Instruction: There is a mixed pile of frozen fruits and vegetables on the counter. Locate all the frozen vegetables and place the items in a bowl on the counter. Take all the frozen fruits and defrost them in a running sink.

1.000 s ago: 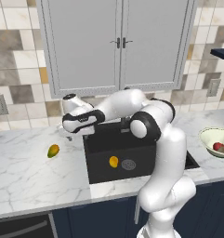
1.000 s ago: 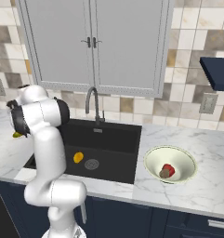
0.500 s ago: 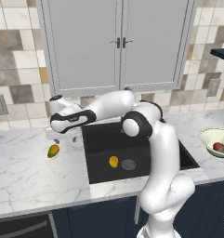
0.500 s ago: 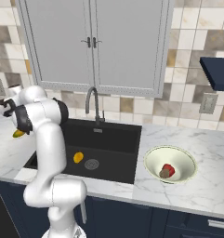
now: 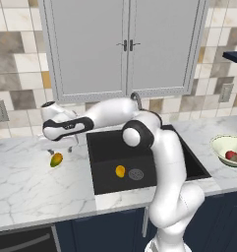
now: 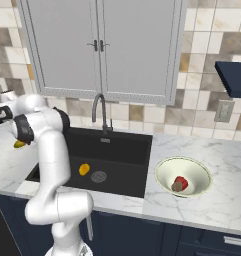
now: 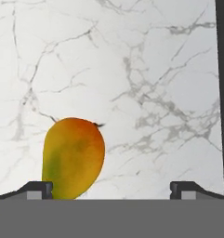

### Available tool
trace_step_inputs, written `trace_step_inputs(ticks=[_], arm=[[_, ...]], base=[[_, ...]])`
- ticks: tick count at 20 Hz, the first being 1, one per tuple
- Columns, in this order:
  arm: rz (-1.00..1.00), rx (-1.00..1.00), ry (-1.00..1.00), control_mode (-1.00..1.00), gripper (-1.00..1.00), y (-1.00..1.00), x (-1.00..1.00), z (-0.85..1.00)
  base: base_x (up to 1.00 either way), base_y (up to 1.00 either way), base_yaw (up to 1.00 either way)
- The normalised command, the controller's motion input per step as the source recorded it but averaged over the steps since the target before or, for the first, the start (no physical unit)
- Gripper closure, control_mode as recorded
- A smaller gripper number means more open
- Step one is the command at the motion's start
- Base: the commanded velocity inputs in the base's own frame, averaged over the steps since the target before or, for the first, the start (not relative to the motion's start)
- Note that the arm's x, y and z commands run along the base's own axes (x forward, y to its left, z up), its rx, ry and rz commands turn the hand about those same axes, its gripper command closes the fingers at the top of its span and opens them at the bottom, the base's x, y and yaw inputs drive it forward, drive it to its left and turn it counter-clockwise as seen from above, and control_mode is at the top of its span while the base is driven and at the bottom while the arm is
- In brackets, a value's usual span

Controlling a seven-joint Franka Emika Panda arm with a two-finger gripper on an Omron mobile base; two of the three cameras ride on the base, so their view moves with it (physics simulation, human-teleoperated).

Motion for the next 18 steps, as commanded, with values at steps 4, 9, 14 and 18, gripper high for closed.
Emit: trace_step_inputs(ticks=[4,9,14,18], arm=[[0.01,0.00,0.07,-1.00,-1.00,0.30,0.00,-0.09],[0.06,0.00,0.04,-1.00,-1.00,0.18,0.26,-0.20],[0.06,0.01,0.06,-1.00,-1.00,-0.01,0.20,-0.28],[0.04,0.00,0.07,-1.00,-1.00,0.12,-0.10,-0.20]], base=[[0.00,0.00,0.00],[0.00,0.00,0.00],[0.00,0.00,0.00],[0.00,0.00,0.00]])
